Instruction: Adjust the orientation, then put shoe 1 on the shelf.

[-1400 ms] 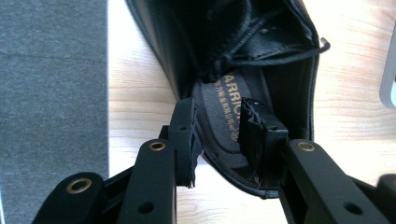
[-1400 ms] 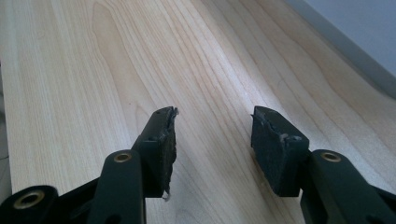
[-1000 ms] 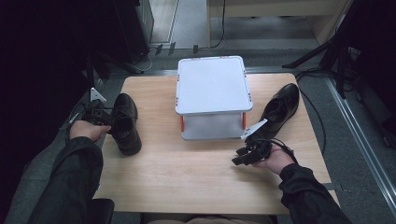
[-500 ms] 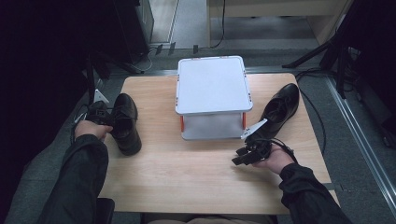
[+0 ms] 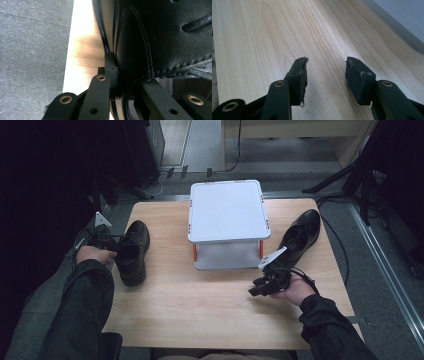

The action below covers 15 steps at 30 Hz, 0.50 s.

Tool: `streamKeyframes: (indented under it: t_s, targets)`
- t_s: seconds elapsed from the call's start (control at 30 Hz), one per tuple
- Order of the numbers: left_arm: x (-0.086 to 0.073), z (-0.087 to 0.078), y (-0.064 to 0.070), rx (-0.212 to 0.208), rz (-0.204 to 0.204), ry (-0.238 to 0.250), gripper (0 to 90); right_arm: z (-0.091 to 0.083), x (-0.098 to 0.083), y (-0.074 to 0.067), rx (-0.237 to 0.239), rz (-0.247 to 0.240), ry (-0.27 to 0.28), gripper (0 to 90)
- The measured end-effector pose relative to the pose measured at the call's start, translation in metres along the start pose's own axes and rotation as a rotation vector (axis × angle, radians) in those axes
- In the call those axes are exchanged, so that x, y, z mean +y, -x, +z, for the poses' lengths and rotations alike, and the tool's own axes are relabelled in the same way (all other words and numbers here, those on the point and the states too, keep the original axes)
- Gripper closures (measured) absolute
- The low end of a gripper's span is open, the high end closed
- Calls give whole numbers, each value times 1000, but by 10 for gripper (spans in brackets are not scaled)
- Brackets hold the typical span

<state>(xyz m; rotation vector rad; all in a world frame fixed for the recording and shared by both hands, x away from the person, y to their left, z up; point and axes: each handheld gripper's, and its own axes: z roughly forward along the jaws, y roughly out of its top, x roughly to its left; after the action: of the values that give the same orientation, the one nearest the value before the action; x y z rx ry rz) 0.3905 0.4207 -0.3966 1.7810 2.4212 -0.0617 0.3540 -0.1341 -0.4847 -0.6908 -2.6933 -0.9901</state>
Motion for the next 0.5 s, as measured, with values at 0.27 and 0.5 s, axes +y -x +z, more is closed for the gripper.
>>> streamKeyframes:
  t_s: [0.27,0.5]
  targets:
    - [6,-35,12,-26,2,32,864,-3,-3,0,-3,9,1,530]
    - [14,-73,41,-49,38,73,862,-3,-2,-1,-1,8,7,530]
